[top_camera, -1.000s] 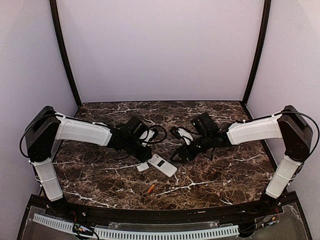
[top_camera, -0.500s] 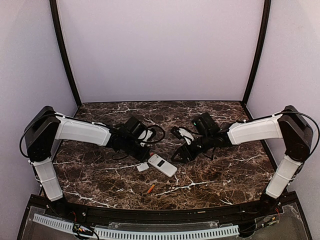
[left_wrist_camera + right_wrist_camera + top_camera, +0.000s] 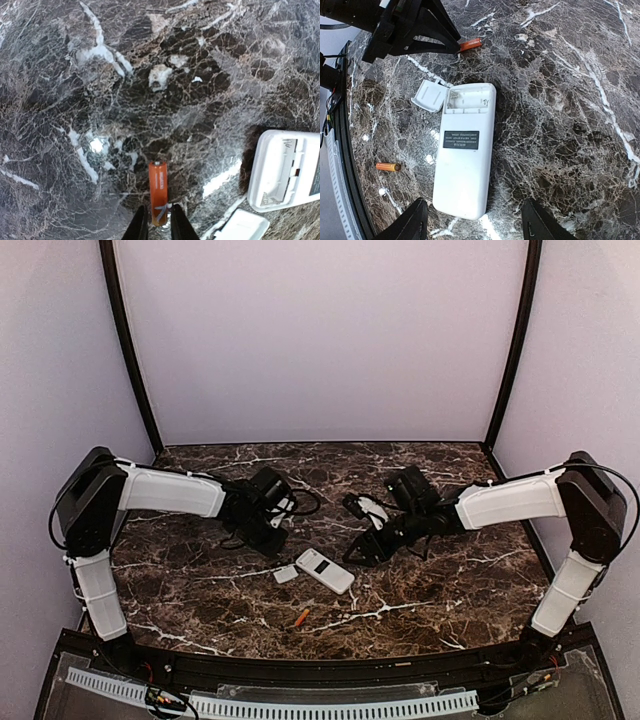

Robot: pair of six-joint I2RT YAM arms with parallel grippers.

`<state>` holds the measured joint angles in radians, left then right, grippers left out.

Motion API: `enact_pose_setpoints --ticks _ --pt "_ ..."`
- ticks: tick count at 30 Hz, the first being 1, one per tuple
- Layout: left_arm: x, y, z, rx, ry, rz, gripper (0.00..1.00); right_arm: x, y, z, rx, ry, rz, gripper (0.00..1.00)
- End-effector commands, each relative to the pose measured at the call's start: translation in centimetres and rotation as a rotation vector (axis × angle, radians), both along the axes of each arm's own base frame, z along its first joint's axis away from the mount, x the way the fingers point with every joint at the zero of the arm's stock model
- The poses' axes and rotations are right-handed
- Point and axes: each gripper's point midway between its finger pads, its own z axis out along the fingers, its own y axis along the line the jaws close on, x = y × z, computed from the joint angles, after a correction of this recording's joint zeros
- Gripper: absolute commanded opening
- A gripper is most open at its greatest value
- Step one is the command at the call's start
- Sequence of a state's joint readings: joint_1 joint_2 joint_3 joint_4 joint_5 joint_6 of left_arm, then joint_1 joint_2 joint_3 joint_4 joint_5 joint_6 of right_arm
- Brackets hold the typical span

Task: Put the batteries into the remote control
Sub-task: Pick up the battery from the center of the board.

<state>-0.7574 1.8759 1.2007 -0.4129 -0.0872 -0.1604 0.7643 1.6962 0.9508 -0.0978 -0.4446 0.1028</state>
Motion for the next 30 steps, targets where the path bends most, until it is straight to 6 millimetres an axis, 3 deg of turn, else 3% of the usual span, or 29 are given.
enact_pose_setpoints --ticks 1,8,19,30 --pt "-1.5 1.2 -1.1 0.096 0.119 -0.029 0.20 0.6 -0.3 0.7 0.016 -0.031 -0.009 0.63" --pt "0.0 -0.3 -0.3 0.074 0.149 -0.056 0.25 0.6 -0.4 0.6 0.016 -0.029 -0.012 0.63" --pt "0.0 -0.3 -0.5 0.098 0.178 -0.064 0.03 0.9 -0.6 0.6 0.026 -0.022 -0.016 0.62" --pt "-0.1 0.4 0.0 0.117 0.164 -0.056 0.21 1.0 -0.8 0.7 0.034 -0.017 -0.022 0.62"
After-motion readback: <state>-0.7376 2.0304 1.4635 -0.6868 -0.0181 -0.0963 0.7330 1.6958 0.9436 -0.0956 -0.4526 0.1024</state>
